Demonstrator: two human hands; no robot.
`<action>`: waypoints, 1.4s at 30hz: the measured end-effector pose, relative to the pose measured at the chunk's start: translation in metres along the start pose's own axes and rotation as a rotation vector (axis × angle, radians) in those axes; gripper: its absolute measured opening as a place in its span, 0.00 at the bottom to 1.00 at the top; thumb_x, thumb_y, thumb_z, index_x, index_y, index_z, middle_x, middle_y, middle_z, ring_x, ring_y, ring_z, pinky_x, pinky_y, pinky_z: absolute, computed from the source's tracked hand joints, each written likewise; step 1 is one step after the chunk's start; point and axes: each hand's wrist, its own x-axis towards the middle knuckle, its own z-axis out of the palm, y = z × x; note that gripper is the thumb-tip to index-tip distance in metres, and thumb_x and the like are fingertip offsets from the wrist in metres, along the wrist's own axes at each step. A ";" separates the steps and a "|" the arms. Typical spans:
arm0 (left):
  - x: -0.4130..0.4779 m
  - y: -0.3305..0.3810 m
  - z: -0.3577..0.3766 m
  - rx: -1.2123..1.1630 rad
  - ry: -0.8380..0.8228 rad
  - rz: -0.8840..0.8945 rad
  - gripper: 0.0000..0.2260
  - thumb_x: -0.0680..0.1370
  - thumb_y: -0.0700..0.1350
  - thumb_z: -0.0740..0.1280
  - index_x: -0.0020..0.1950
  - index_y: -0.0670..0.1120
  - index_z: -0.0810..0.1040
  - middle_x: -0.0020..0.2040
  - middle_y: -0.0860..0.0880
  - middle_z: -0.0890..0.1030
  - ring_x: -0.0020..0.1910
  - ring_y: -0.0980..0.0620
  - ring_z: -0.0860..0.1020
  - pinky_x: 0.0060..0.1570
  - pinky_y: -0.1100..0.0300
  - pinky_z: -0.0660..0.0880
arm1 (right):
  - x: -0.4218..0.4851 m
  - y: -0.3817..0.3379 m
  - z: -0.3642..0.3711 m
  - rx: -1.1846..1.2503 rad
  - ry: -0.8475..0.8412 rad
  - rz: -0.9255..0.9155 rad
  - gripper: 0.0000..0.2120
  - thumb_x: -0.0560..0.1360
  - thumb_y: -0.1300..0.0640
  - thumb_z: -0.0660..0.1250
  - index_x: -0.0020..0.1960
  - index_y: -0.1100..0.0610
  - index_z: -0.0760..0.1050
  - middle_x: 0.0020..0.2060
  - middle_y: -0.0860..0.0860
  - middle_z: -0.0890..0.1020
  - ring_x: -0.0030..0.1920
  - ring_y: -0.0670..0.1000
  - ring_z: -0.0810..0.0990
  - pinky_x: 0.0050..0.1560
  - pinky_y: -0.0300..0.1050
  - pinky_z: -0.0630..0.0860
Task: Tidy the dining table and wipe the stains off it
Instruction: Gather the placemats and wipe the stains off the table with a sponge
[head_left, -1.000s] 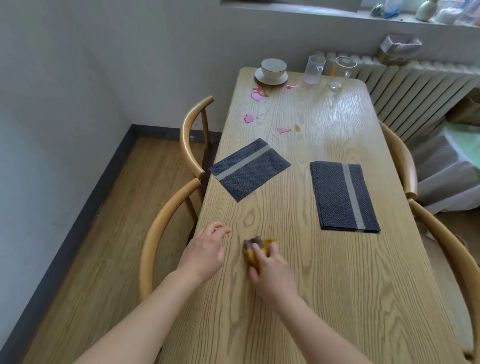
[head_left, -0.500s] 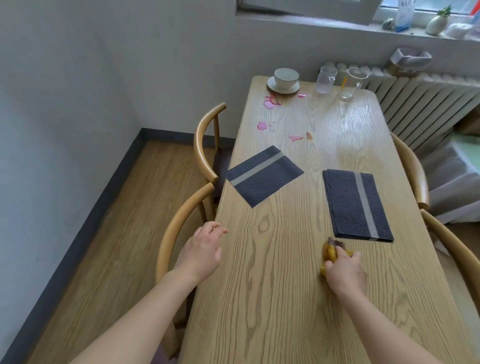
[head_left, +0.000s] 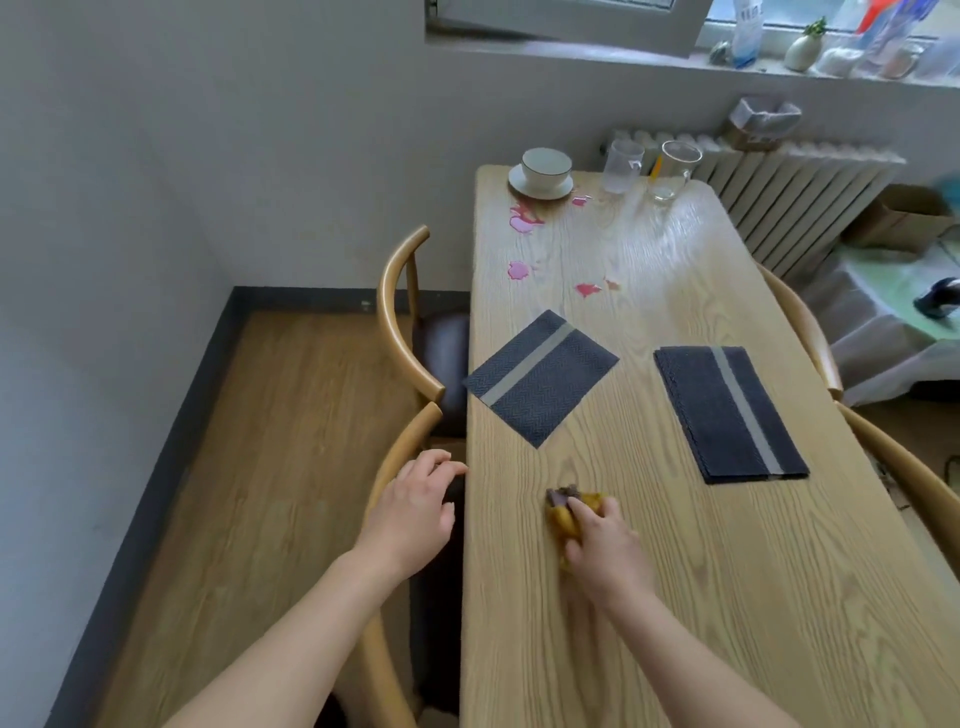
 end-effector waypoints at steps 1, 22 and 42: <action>0.004 -0.004 -0.004 -0.009 -0.006 0.013 0.19 0.79 0.42 0.62 0.70 0.51 0.69 0.71 0.54 0.65 0.70 0.55 0.64 0.67 0.60 0.65 | 0.004 0.010 -0.004 0.022 0.016 0.106 0.24 0.77 0.52 0.59 0.73 0.47 0.63 0.61 0.52 0.68 0.51 0.56 0.77 0.48 0.46 0.74; 0.113 -0.011 -0.046 -0.012 -0.053 0.233 0.19 0.78 0.42 0.62 0.69 0.50 0.70 0.68 0.54 0.68 0.67 0.53 0.68 0.64 0.59 0.68 | 0.087 -0.058 -0.082 0.015 0.113 0.035 0.19 0.79 0.48 0.59 0.67 0.51 0.72 0.60 0.51 0.72 0.62 0.53 0.70 0.57 0.48 0.73; 0.231 0.001 0.009 0.060 -0.161 0.100 0.21 0.76 0.43 0.64 0.70 0.48 0.69 0.69 0.49 0.68 0.68 0.48 0.65 0.69 0.56 0.63 | 0.167 -0.072 -0.037 -0.189 0.117 -0.242 0.16 0.58 0.52 0.76 0.45 0.51 0.80 0.39 0.49 0.80 0.40 0.53 0.78 0.36 0.44 0.75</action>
